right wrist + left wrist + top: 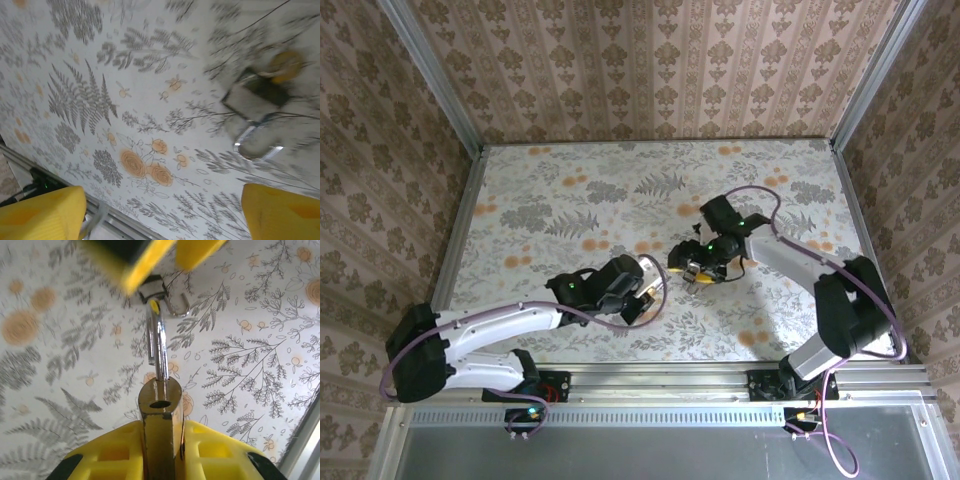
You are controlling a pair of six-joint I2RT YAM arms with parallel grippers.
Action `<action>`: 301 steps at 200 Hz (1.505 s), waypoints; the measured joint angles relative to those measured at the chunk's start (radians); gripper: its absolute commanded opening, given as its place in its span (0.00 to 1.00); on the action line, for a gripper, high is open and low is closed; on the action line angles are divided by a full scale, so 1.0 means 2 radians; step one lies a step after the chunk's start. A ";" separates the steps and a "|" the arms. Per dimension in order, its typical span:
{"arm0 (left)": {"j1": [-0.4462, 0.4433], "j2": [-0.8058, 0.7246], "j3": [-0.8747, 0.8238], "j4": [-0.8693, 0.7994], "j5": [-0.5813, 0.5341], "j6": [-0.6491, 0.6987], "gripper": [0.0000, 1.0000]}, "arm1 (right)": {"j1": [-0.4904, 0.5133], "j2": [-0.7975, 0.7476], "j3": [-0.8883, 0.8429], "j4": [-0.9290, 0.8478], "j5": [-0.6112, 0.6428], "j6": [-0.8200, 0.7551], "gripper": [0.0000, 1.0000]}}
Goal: Unlock with the key
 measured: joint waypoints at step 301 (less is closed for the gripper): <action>0.068 0.196 0.165 -0.419 -0.164 -0.199 0.00 | -0.042 -0.134 -0.091 -0.028 0.027 -0.051 0.92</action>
